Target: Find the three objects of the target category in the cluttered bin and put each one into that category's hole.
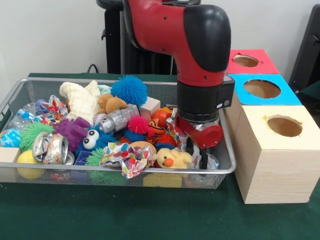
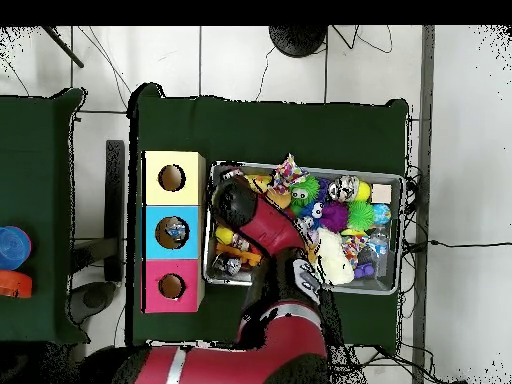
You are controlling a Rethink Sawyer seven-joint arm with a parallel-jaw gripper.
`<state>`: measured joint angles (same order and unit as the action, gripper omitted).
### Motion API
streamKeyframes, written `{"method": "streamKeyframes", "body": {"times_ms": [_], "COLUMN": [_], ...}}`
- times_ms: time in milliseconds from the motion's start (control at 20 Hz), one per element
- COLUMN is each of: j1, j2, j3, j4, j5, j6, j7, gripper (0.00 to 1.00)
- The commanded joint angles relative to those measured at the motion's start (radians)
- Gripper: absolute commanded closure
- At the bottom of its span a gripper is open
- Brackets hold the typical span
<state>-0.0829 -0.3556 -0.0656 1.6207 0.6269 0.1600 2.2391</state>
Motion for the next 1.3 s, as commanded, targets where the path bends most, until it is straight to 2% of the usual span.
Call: {"method": "streamKeyframes", "body": {"times_ms": [50,100,150,400,550,700,850,1200,1300], "j1": [-0.039,-0.039,-0.063,-0.182,-0.211,-0.179,-0.148,-0.013,0.004], "j2": [-0.011,-0.009,-0.009,0.001,0.01,0.004,-0.01,-0.065,-0.068], "j3": [0.203,0.199,0.231,0.395,0.432,0.381,0.33,0.096,0.058], "j4": [0.037,0.032,0.04,0.096,0.098,0.072,0.049,-0.038,-0.052], "j5": [0.011,-0.002,-0.006,0.05,0.045,0.029,0.003,-0.082,-0.091], "j6": [0.188,0.187,0.213,0.31,0.359,0.36,0.341,0.446,0.467], "j7": [0.115,0.102,0.085,0.038,0.038,0.101,0.122,0.182,0.187], "gripper": [0.0,0.0,1.0,1.0,1.0,1.0,1.0,1.0,1.0]}}
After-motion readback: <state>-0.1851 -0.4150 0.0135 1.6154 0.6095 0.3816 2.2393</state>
